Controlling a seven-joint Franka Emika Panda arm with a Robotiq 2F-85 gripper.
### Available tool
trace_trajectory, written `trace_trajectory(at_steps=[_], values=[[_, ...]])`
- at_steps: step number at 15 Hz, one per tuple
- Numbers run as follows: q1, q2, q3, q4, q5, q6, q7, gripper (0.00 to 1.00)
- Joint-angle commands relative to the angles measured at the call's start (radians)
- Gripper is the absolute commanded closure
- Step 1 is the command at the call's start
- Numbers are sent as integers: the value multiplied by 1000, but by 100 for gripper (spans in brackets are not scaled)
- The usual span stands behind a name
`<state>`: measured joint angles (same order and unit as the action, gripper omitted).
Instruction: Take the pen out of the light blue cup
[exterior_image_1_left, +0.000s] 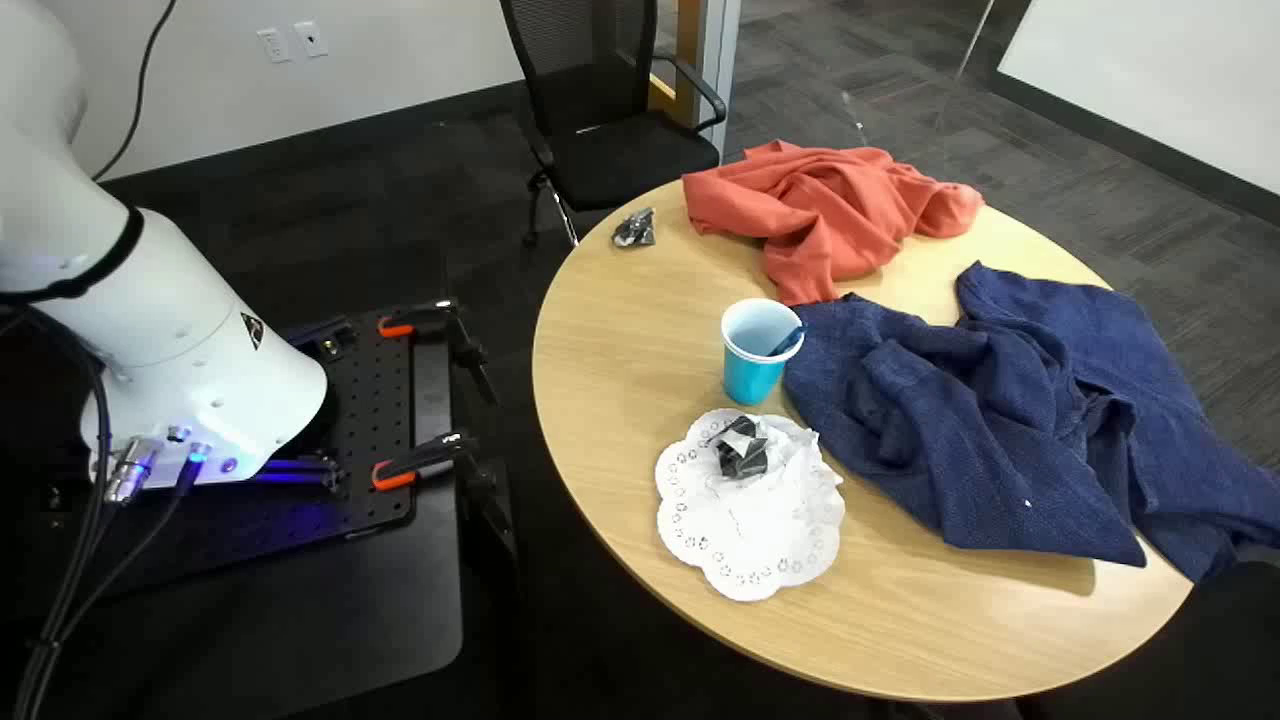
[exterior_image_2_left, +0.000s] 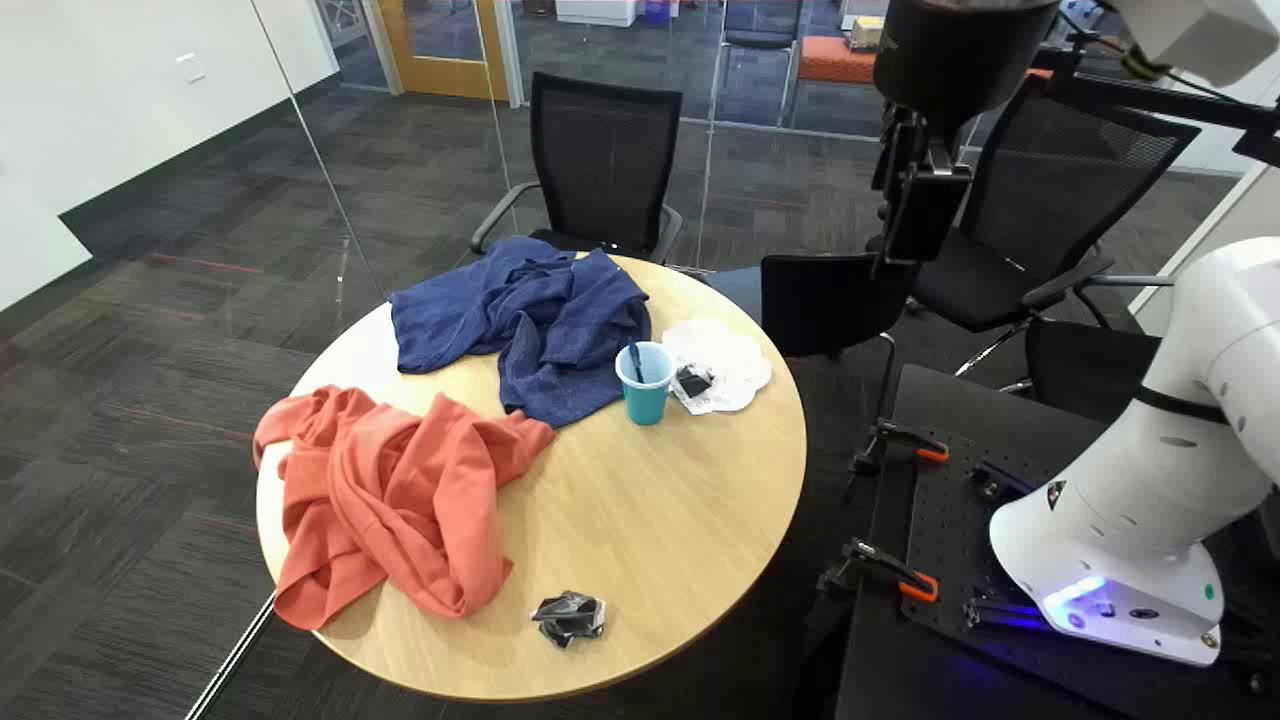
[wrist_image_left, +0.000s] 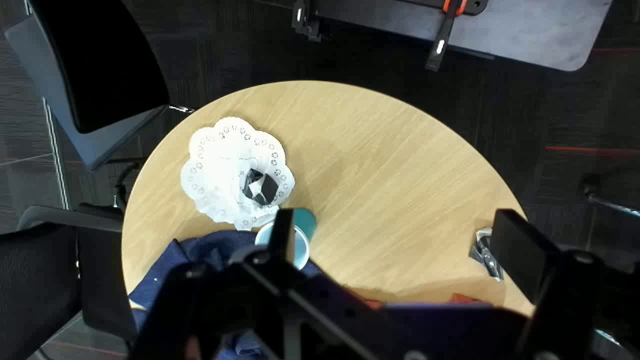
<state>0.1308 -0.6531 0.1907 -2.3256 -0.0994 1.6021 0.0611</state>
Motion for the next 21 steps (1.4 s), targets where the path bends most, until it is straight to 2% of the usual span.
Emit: trace_trajectory(at_steps=[1, 12, 15, 17, 21], values=[[7, 2, -5, 3, -3, -3, 4, 0], [5, 3, -6, 0, -6, 5, 4, 0], [-17, 18, -6, 1, -19, 31, 51, 0], [-37, 40, -12, 2, -21, 64, 98, 0], [-83, 102, -29, -13, -24, 214, 181, 0]])
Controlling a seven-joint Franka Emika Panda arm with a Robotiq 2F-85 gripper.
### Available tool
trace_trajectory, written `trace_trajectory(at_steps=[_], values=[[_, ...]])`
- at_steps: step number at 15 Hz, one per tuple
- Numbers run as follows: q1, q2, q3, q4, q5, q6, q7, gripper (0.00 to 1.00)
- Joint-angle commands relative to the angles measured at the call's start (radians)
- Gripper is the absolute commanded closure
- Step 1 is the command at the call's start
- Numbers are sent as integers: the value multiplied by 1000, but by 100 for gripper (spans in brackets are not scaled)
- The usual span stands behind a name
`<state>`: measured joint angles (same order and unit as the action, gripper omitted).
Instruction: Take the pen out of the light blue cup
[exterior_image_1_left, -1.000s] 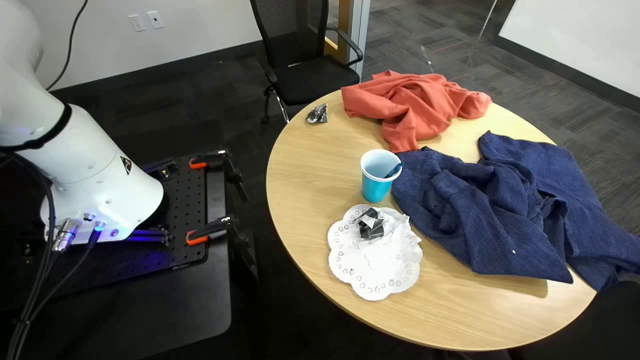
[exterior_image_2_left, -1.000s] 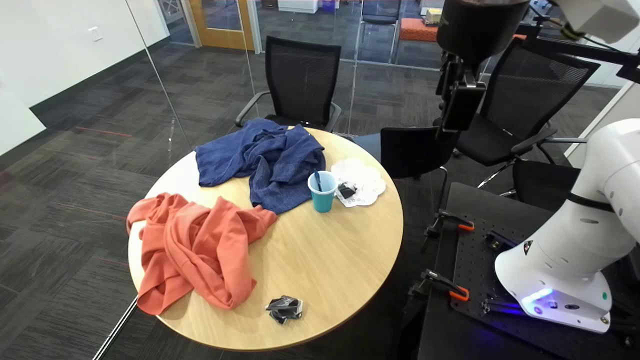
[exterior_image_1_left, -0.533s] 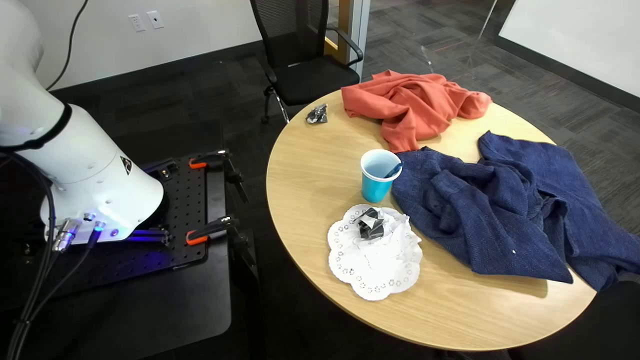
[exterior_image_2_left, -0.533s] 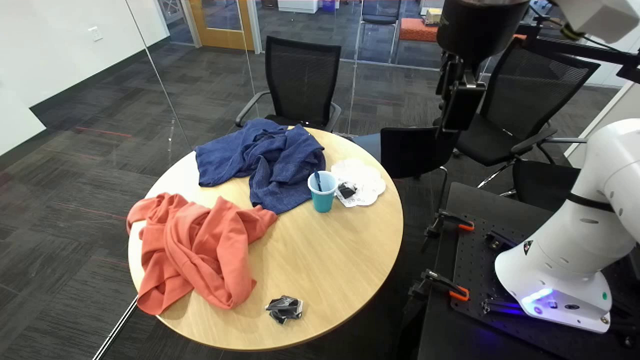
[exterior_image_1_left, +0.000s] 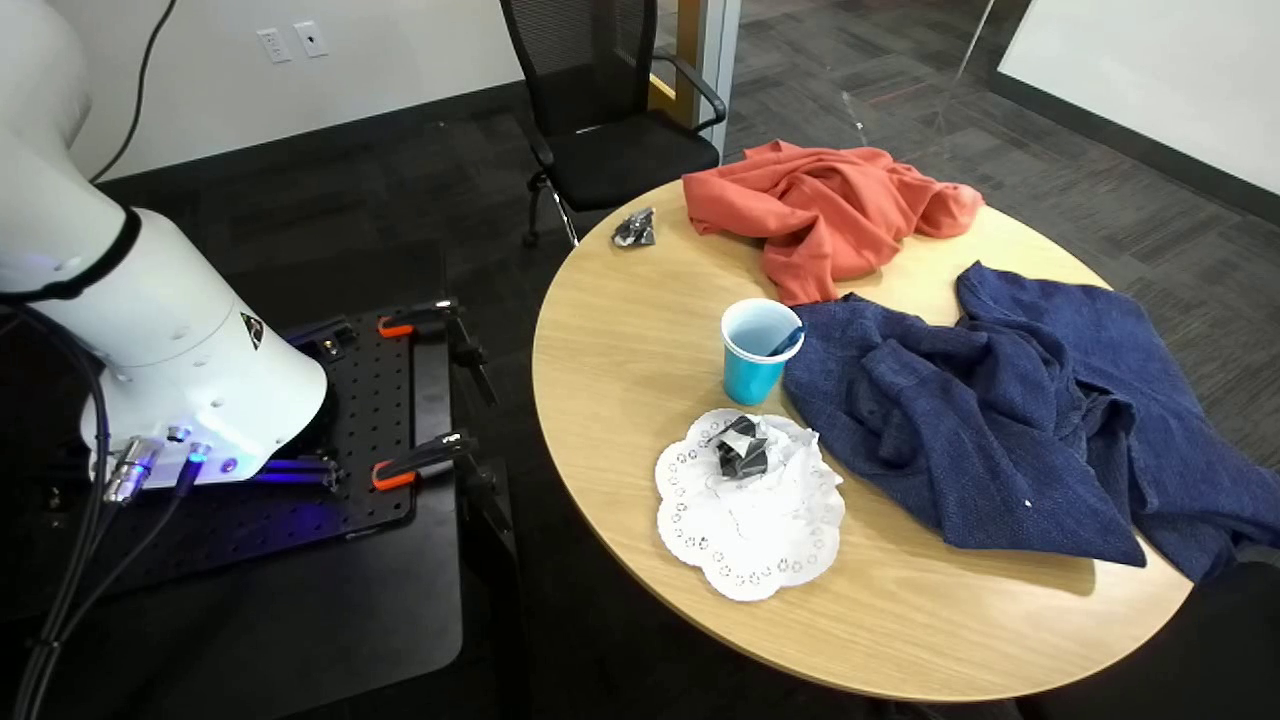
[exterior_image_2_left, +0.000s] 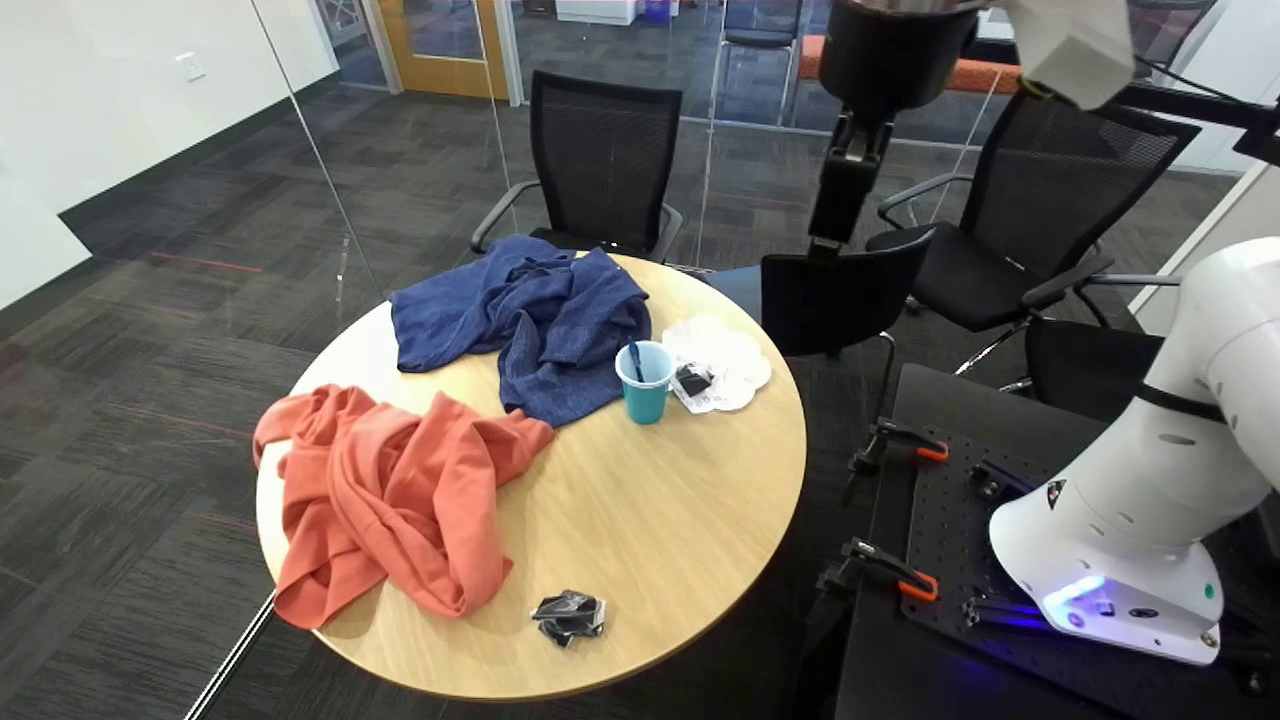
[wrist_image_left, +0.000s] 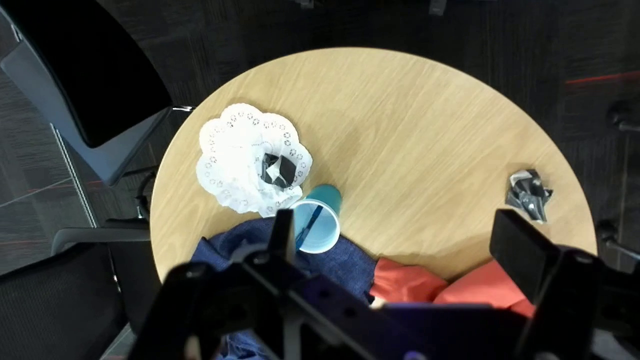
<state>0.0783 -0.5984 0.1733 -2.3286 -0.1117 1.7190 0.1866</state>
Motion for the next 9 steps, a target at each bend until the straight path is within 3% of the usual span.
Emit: trace_trajectory(at_steps=[1, 9], values=[[-43, 67, -14, -16, -17, 143, 75, 0], [-127, 218, -8, -93, -122, 475, 260, 0]])
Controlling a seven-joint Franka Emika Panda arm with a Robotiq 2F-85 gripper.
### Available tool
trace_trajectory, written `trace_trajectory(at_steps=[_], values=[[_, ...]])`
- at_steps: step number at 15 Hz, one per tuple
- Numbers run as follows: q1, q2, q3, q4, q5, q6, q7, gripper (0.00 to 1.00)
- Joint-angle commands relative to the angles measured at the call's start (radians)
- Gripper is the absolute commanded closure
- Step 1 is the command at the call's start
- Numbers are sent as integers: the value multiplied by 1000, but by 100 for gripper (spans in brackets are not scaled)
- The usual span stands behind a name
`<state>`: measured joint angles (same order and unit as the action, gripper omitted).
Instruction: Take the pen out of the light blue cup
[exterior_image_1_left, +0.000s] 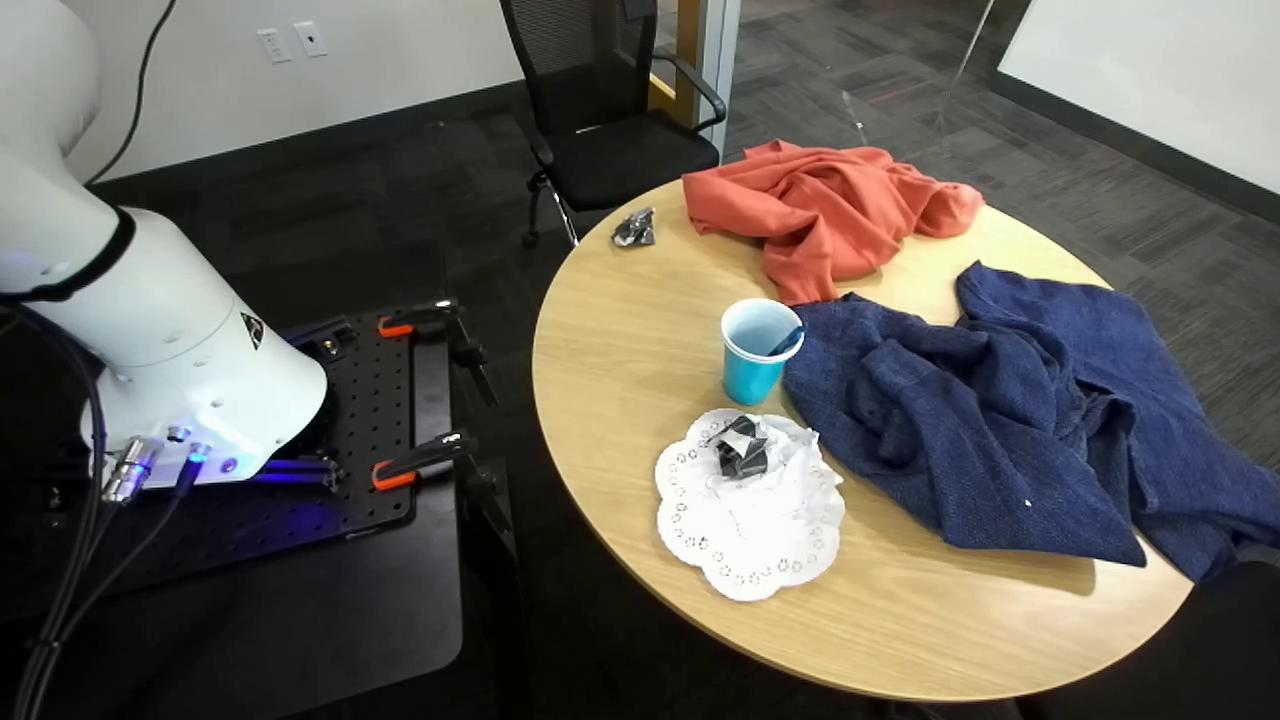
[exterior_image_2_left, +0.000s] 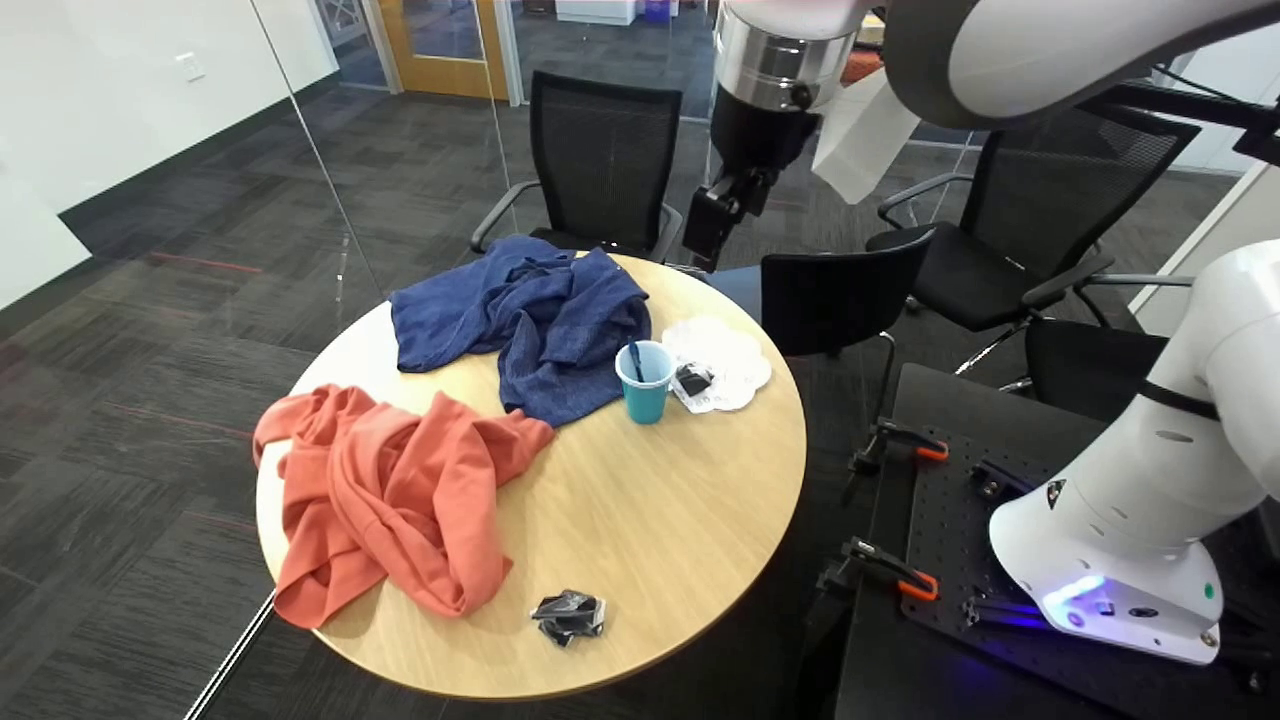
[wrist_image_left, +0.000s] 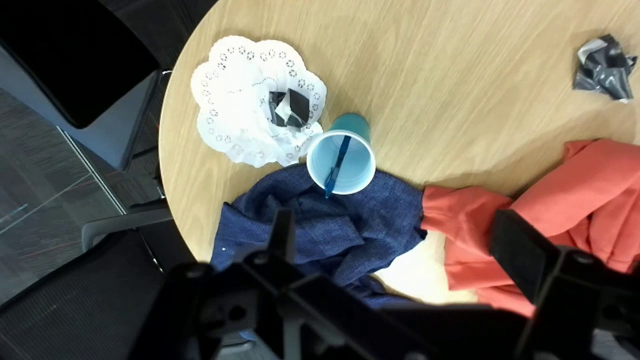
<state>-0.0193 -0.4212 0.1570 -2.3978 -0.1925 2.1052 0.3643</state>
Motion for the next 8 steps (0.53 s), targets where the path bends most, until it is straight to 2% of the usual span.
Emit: trace_trajectory(at_steps=[1, 7, 8], values=[[-38, 61, 8, -33, -54, 120, 113, 0], [-69, 154, -1, -72, -107, 226, 265, 0], [-51, 142, -9, -59, -84, 194, 217, 0]])
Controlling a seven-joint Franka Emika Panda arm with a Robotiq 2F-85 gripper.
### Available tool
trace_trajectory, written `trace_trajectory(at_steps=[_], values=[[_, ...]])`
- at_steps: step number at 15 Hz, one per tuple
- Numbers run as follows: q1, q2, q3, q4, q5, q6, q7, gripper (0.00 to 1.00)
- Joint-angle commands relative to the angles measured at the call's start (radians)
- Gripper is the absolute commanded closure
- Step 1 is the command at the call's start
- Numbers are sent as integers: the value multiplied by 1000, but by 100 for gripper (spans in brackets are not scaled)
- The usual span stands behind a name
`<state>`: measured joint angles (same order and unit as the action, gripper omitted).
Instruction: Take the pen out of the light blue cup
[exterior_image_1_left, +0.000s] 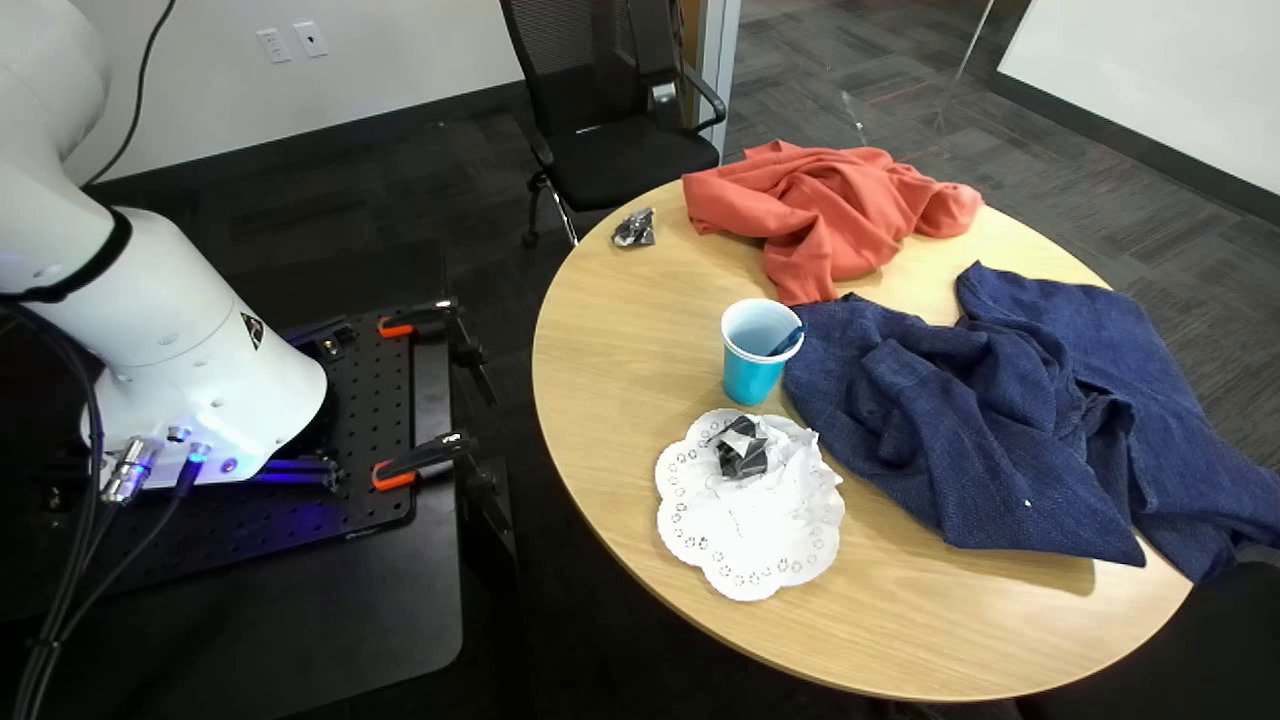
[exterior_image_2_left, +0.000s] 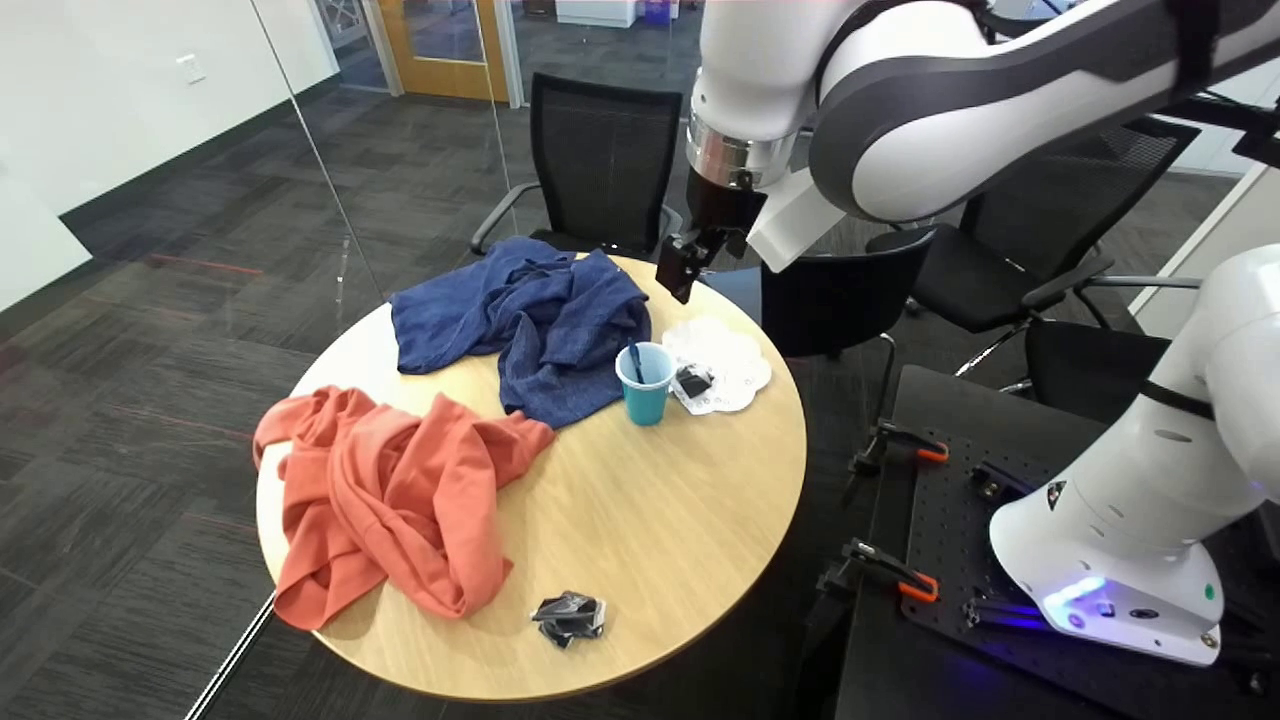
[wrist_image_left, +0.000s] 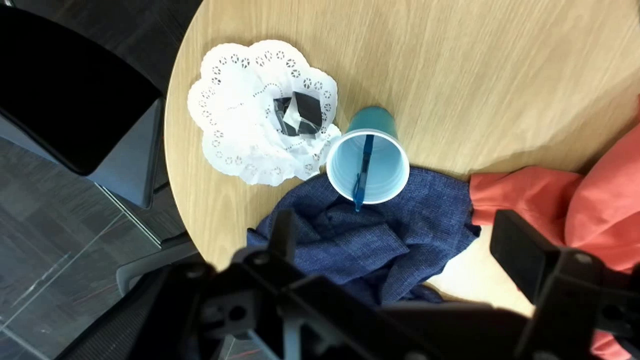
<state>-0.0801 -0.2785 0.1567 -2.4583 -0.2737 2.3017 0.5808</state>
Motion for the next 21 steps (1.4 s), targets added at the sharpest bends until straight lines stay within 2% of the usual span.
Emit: trace_trajectory(at_steps=[1, 7, 15, 21], values=[[8, 12, -11, 0, -5, 4, 14, 0], [8, 21, -12, 0, -6, 6, 18, 0], [3, 165, -26, 22, -24, 173, 61, 0], [14, 278, -73, 35, -43, 280, 110, 0]])
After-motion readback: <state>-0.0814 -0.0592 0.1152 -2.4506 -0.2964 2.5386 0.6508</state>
